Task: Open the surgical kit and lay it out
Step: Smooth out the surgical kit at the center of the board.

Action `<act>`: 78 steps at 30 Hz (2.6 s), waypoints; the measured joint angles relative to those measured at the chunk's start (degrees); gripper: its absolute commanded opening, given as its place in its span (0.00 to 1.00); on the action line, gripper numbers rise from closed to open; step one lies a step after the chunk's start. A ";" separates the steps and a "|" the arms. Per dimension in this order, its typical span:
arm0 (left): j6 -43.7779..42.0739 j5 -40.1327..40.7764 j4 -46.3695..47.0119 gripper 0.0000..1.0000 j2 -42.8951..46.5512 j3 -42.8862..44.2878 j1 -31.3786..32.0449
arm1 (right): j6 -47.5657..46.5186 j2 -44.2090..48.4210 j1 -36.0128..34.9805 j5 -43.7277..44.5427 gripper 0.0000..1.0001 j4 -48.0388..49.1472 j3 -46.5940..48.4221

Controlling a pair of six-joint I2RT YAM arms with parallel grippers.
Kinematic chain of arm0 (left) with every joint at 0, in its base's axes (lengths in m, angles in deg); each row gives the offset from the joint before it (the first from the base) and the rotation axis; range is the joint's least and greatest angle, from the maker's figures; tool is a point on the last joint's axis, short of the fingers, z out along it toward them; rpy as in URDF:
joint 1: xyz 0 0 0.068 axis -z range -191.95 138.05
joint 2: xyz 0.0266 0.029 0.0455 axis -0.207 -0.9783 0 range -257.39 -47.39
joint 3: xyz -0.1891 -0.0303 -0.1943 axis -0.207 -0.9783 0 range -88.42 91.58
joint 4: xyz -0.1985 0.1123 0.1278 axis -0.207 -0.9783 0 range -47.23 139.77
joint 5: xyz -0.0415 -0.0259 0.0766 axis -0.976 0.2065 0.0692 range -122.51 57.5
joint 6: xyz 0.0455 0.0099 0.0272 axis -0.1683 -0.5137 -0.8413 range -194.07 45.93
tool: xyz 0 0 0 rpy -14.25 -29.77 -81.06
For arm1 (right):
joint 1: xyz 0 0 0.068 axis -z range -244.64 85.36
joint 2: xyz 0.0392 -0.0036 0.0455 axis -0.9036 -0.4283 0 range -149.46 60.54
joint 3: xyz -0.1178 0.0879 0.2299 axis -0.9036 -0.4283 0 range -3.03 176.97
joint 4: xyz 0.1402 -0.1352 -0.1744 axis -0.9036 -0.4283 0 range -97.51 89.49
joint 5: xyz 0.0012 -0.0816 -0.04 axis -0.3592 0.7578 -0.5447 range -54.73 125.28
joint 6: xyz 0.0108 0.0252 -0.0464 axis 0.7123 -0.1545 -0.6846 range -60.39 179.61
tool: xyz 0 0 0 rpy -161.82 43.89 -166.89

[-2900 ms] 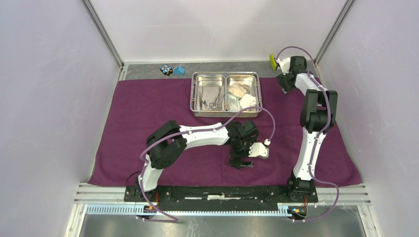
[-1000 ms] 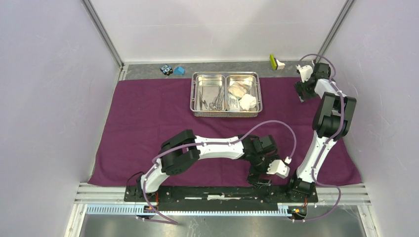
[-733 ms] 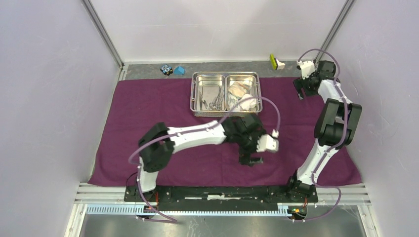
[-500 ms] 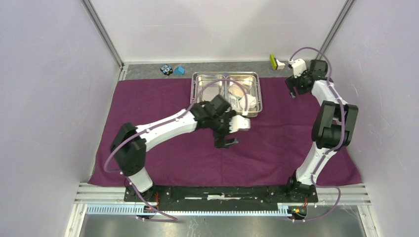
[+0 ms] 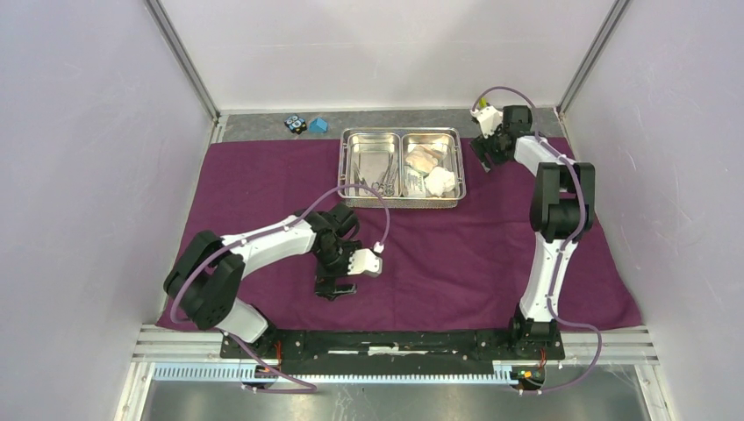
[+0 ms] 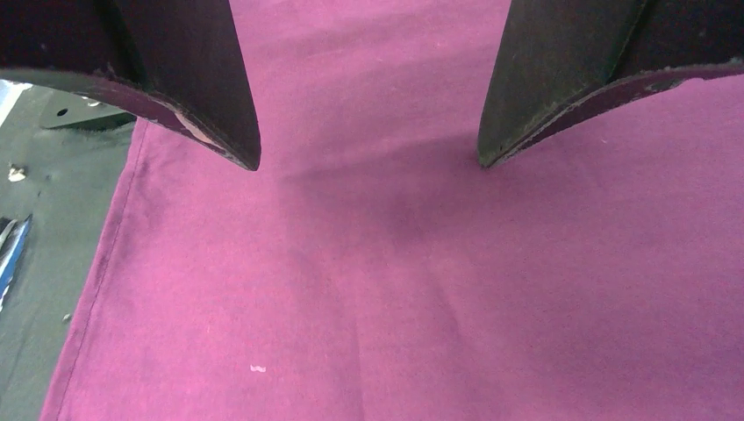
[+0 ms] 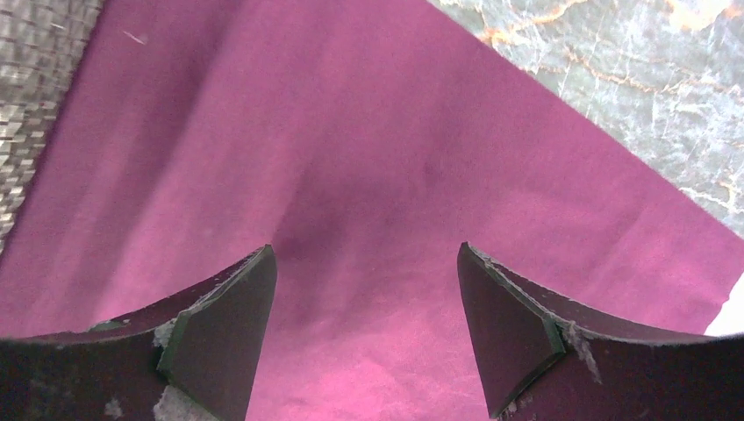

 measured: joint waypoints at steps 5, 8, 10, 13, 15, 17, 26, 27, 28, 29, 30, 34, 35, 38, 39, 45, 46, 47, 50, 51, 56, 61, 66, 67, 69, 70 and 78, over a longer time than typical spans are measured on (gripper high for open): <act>-2.86 1.40 -0.24 0.97 0.44 -1.36 -0.26 | -0.46 -2.27 0.13 2.99 0.82 0.04 1.75; -4.20 1.84 -0.70 0.96 0.59 -1.53 -0.26 | -1.05 -3.13 0.26 4.33 0.82 0.20 2.78; -5.03 2.10 -1.14 0.96 0.70 -1.66 -0.26 | -1.33 -3.43 0.26 5.18 0.82 0.17 3.19; -5.73 2.82 -1.53 0.95 0.79 -1.88 -0.24 | -1.70 -3.63 0.02 6.05 0.82 0.37 3.43; -6.16 3.08 -1.68 0.95 0.79 -1.92 -0.24 | -1.79 -3.63 -0.07 6.38 0.82 0.48 3.43; -6.78 3.23 -1.79 0.95 0.74 -1.95 -0.11 | -1.97 -3.67 -0.07 6.60 0.82 0.70 3.43; -6.97 3.41 -2.56 0.98 1.27 -2.19 1.27 | -2.78 -3.74 -0.11 7.39 0.82 1.09 3.50; -6.95 3.39 -3.13 0.99 1.44 -2.23 1.51 | -2.84 -3.74 -0.11 7.39 0.82 1.07 3.50; -6.95 3.34 -3.76 1.00 1.64 -2.27 1.66 | -2.86 -3.74 -0.11 7.39 0.83 1.07 3.50; -6.93 3.23 -4.85 1.00 1.81 -2.27 1.84 | -2.93 -3.67 -0.09 7.39 0.83 1.05 3.50; -6.86 3.13 -6.01 1.00 2.05 -2.29 1.90 | -3.04 -3.58 -0.07 7.37 0.83 0.96 3.50; -6.64 2.89 -9.94 1.00 4.98 -1.88 1.27 | -3.72 -2.03 0.87 7.30 0.83 -0.13 2.08; -6.60 2.73 -10.82 1.00 5.99 -1.22 0.55 | -3.89 -1.03 1.44 7.17 0.83 -0.57 1.16; -6.03 1.66 -12.28 1.00 8.26 3.02 -3.89 | -4.55 3.17 4.04 5.84 0.83 -2.03 -1.88; -5.57 1.44 -12.11 1.00 8.61 4.63 -5.77 | -4.81 4.76 4.92 5.38 0.83 -2.27 -2.95; -2.38 1.77 -8.41 1.00 8.92 7.85 -17.84 | -8.63 16.79 8.85 3.61 0.83 -3.04 -14.78; -1.84 1.62 -8.24 1.00 8.50 8.22 -20.85 | -9.51 18.56 9.05 3.45 0.83 -3.32 -17.07; -1.27 1.66 -7.98 1.00 7.69 8.92 -23.98 | -10.64 20.39 9.14 3.34 0.83 -3.54 -19.76; 0.74 1.79 -5.99 1.00 3.98 11.58 -33.38 | -14.01 24.28 9.73 3.23 0.83 -4.46 -26.67; 1.33 2.03 -5.14 1.00 2.80 12.20 -35.93 | -15.08 25.31 10.01 3.26 0.83 -5.14 -28.61; 4.31 3.41 -0.26 1.00 -2.97 13.29 -49.59 | -20.48 29.42 14.56 3.45 0.83 -7.39 -37.09; 5.46 4.24 0.55 1.00 -6.14 13.27 -59.04 | -24.90 32.39 20.26 3.54 0.82 -8.41 -40.68; 5.44 5.60 2.01 1.00 -6.14 11.61 -64.22 | -28.06 34.51 24.04 3.45 0.82 -8.37 -43.17; 5.42 6.32 2.58 1.00 -6.14 10.45 -65.40 | -28.52 34.93 24.50 3.43 0.82 -7.98 -43.85; 5.35 7.34 3.41 1.00 -6.34 8.50 -67.23 | -29.31 35.89 25.40 3.21 0.82 -6.93 -44.98; 5.31 7.91 3.82 1.00 -6.64 7.50 -68.28 | -29.73 36.48 25.79 3.06 0.82 -6.34 -45.70; 3.06 9.42 7.21 1.00 -7.80 5.53 -74.88 | -31.61 39.28 31.87 1.20 0.82 -2.89 -49.09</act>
